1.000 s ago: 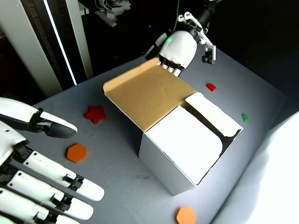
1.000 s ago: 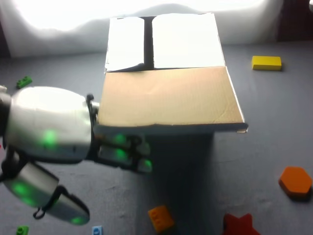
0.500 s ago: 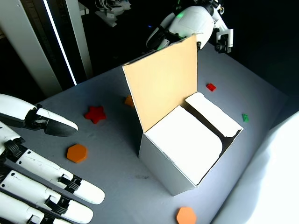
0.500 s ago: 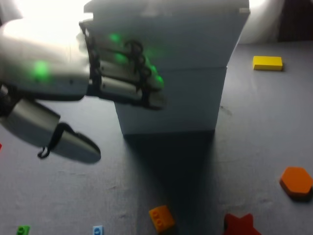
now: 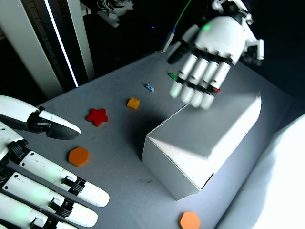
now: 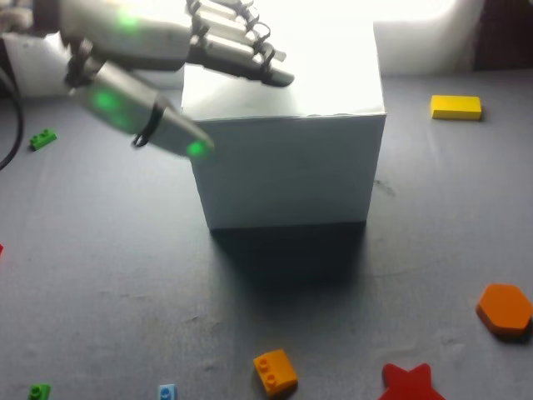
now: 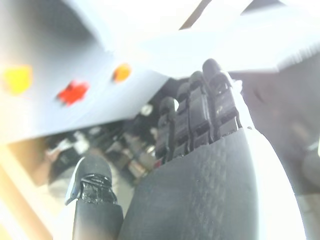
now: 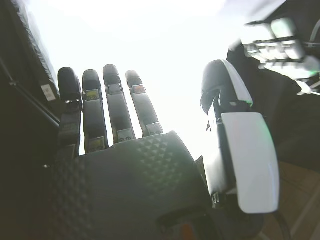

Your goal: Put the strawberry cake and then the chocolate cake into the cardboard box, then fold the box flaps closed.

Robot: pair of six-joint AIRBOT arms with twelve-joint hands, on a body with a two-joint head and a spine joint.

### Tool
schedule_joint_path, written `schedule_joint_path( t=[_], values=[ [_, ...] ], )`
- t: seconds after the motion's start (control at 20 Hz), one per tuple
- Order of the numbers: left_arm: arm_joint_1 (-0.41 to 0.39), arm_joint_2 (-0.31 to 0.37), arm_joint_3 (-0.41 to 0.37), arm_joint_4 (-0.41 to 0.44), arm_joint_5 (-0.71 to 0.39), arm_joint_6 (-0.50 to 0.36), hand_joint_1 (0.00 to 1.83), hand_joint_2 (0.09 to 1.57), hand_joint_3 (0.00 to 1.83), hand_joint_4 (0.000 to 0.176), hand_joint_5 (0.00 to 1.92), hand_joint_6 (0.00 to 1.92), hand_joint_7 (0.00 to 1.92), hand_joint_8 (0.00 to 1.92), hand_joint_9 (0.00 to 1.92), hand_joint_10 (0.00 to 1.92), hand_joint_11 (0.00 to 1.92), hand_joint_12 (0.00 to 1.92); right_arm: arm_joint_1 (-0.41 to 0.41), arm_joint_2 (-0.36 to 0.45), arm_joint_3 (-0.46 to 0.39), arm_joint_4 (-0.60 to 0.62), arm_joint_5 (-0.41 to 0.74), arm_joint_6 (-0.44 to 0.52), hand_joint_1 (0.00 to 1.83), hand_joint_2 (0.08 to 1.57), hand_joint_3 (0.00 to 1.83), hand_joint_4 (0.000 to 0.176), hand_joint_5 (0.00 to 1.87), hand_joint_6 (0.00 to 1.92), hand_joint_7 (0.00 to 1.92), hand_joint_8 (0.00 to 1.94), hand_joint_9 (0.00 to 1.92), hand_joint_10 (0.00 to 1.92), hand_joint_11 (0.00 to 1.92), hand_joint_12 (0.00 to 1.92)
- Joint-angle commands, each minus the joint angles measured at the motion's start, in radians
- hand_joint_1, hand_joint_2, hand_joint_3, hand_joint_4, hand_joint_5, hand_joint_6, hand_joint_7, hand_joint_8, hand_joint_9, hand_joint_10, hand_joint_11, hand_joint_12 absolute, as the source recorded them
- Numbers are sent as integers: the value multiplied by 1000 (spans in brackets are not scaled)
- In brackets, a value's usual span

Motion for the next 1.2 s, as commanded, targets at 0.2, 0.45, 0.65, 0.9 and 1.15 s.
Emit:
schedule_joint_path(
  t=[0.2,0.45,0.65,0.9,1.15],
  values=[
    [18,-114,174,-83,-6,-2,0,1217,0,36,158,3,126,1,143,1,0,526,16,3,1,-6,103,-1,45,1240,0,0,101,5,182,2,180,27,0,775],
    [65,-99,137,-82,-9,-3,0,1225,2,38,165,0,139,2,154,1,0,582,16,3,1,-9,99,-2,56,1240,0,0,105,4,214,5,200,41,0,937],
    [58,-73,111,-81,-9,-8,0,1220,0,30,142,0,128,0,148,1,0,561,16,3,1,-11,94,-3,28,1232,0,0,106,4,213,3,203,46,0,943],
    [10,1,66,-81,-20,-20,0,1226,1,33,150,1,161,6,181,7,0,620,16,3,-2,-12,91,-3,3,1224,0,0,110,1,170,2,155,49,0,710],
    [-7,110,-9,-53,-26,-33,0,1231,2,31,142,2,138,4,166,4,0,568,16,4,-2,-14,90,-6,5,1220,0,0,121,4,169,0,143,112,0,843]
  ],
)
